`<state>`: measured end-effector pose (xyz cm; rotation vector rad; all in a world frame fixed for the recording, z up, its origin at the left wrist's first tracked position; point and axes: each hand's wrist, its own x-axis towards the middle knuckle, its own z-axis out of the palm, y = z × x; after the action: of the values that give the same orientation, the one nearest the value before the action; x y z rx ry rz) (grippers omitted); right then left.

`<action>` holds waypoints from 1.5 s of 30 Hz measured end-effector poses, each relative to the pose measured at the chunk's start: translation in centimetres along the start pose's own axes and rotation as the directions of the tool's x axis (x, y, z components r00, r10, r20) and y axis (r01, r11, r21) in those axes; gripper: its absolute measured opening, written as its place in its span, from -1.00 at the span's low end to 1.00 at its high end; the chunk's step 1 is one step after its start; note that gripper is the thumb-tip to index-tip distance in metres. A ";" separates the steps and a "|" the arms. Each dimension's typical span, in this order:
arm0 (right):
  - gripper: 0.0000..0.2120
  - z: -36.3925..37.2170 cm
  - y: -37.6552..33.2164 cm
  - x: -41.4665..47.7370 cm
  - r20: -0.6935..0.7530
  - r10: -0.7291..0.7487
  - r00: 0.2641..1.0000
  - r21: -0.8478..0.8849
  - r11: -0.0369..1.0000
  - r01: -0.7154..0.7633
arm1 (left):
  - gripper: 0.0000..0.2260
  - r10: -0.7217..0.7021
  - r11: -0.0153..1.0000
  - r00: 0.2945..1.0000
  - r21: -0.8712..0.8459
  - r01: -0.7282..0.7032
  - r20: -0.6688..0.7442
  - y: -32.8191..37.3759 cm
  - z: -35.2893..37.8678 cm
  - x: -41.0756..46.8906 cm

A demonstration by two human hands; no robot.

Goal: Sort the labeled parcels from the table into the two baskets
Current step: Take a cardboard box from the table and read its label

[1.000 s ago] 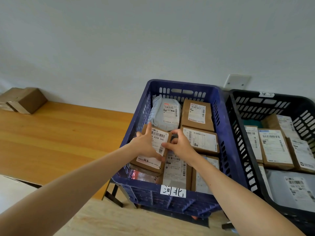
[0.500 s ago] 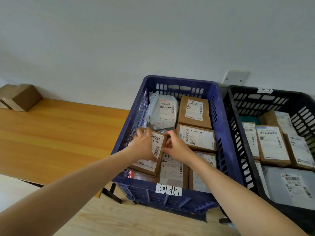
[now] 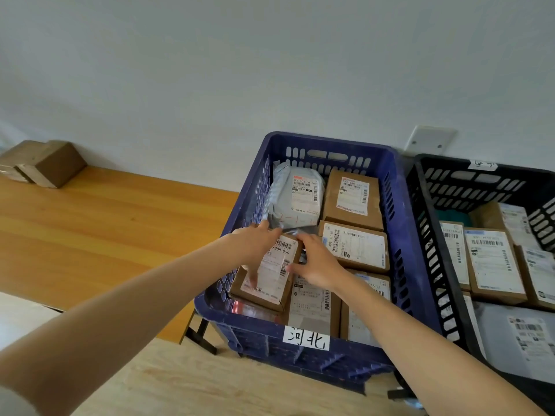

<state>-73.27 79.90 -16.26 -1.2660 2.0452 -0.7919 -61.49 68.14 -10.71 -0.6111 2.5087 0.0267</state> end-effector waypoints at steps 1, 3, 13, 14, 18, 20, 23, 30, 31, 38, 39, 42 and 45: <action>-0.36 -0.1 0.0 0.0 -0.004 -0.001 1.000 -0.007 1.000 0.001 | 0.25 -0.004 1.000 1.000 0.016 0.004 0.002 0.1 0.0 0.0; -0.40 0.0 0.1 0.1 -0.003 -0.013 1.000 -0.005 1.000 0.013 | 0.24 -0.019 0.999 1.000 0.049 0.019 0.000 0.2 0.2 -0.1; -0.52 0.3 0.5 1.2 0.094 0.012 0.995 0.051 0.999 -0.017 | 0.17 -0.016 0.959 0.999 0.283 0.026 -0.038 0.8 -0.1 -0.1; -0.50 0.3 0.5 1.3 0.095 0.013 0.995 0.048 0.999 -0.018 | 0.17 -0.017 0.959 0.999 0.282 0.026 -0.037 0.8 -0.1 -0.1; -0.44 0.0 0.2 2.3 0.070 0.013 0.997 -0.043 0.999 -0.010 | 0.11 -0.012 0.962 0.999 0.271 0.020 -0.033 0.9 -0.4 -0.1; -0.42 -0.2 -0.1 2.8 0.081 0.056 0.995 -0.048 0.997 -0.052 | 0.09 0.007 0.959 0.999 0.285 0.006 -0.045 0.9 -0.4 -0.3; -0.27 -0.5 -0.8 4.0 0.183 0.125 0.975 -0.067 0.991 -0.114 | 0.07 0.033 0.947 0.996 0.320 -0.005 -0.080 0.6 -0.1 -0.8; -0.14 -1.2 -2.5 8.1 0.455 0.220 0.863 -0.347 0.936 -0.056 | -0.18 0.060 0.922 0.986 0.386 0.005 -0.156 0.8 2.3 -2.6; -0.18 -1.2 -2.6 8.5 0.481 0.234 0.845 -0.369 0.928 -0.047 | -0.25 0.081 0.925 0.986 0.380 -0.021 -0.144 1.0 2.9 -3.0; -0.16 -1.3 -1.3 11.1 0.608 0.329 0.722 -0.360 0.925 -0.119 | -0.55 0.006 0.957 0.999 0.289 0.007 -0.045 2.1 4.5 -5.7; -0.23 -1.1 -1.0 11.4 0.617 0.338 0.711 -0.338 0.929 -0.148 | -0.56 -0.022 0.974 0.999 0.226 0.030 -0.038 2.2 4.5 -5.8; -0.50 -0.9 -0.7 11.6 0.646 0.335 0.686 -0.275 0.940 -0.200 | -0.58 -0.058 0.997 0.998 0.056 0.059 -0.032 2.1 4.7 -5.7; -0.20 -1.0 -0.9 11.6 0.659 0.294 0.692 -0.246 0.954 -0.171 | -0.62 -0.069 0.997 0.998 -0.033 0.069 -0.007 1.9 4.9 -5.5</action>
<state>-77.75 69.14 -17.07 -1.1196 1.6024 0.0133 -55.65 72.87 -12.21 -0.7123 2.4979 0.0404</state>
